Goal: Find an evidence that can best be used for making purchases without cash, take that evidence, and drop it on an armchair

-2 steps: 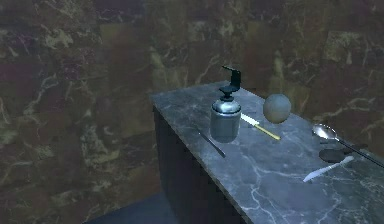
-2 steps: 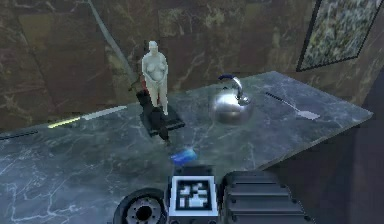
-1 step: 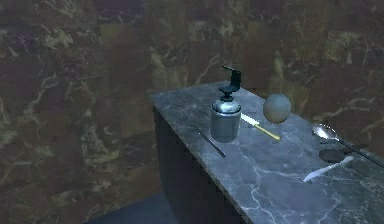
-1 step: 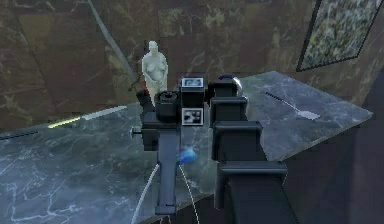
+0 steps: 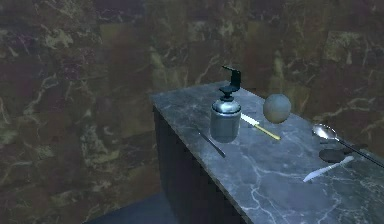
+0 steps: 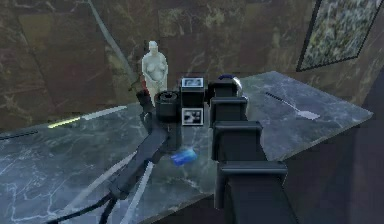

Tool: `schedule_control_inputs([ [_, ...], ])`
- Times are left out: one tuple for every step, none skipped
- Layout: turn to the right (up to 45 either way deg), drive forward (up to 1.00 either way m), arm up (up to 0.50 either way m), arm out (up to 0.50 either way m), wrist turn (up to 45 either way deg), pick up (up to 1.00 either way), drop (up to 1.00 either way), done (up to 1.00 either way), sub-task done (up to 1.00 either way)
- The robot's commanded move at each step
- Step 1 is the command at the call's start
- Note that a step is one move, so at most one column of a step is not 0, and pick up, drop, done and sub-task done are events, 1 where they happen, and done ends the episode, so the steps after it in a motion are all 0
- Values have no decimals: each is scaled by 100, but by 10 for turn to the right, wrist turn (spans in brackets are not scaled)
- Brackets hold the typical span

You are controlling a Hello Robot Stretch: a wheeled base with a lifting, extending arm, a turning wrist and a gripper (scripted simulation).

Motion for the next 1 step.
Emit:
schedule_control_inputs([
  [0,0,0,0,450,0,0,0,0],
])
